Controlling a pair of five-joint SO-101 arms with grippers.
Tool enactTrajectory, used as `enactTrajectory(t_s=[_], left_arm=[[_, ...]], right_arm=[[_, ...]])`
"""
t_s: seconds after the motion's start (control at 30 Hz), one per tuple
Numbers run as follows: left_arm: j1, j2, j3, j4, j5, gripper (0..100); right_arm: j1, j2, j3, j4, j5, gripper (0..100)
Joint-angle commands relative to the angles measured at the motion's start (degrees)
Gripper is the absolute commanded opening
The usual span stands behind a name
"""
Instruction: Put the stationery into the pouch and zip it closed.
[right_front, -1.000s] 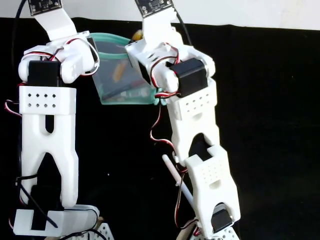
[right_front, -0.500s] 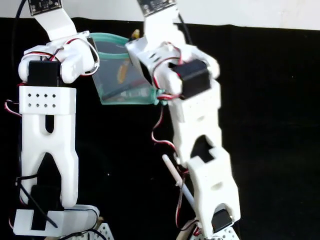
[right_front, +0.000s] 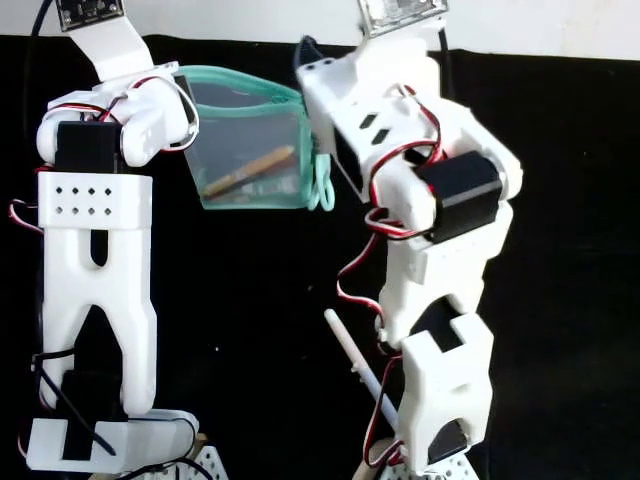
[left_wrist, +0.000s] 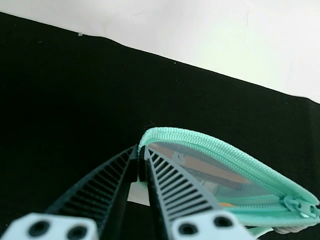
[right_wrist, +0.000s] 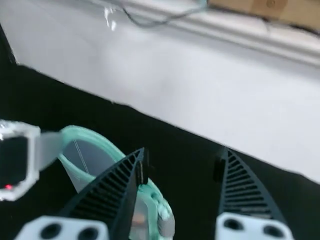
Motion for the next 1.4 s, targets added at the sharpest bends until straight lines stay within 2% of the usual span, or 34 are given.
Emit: enactTrajectory(t_s=[0.0,0.27,0.67,0.8,1.03,1.37], left_arm=[[1.5,3.8,0.8,0.2,-0.4,1],[1.5,3.8,0.8,0.2,-0.4,1],[1.5,3.8,0.8,0.2,-0.4,1],[1.5,3.8,0.8,0.2,-0.4,1],[2.3,3.8,1.1,0.2,-0.4,1],[2.7,3.9,1.1,0.2,-0.4,1]], right_arm=[[1.4,-2.8,-5.5,3.4,0.2,21.5],[5.3,-2.9,-5.1,3.9,0.1,21.3],[5.4,-3.6,-2.9,4.0,0.1,21.2],[5.4,-11.4,12.2,3.9,0.4,21.2],[5.4,-28.6,42.2,3.8,6.4,21.2],[5.4,-40.4,69.0,3.8,7.9,21.2]])
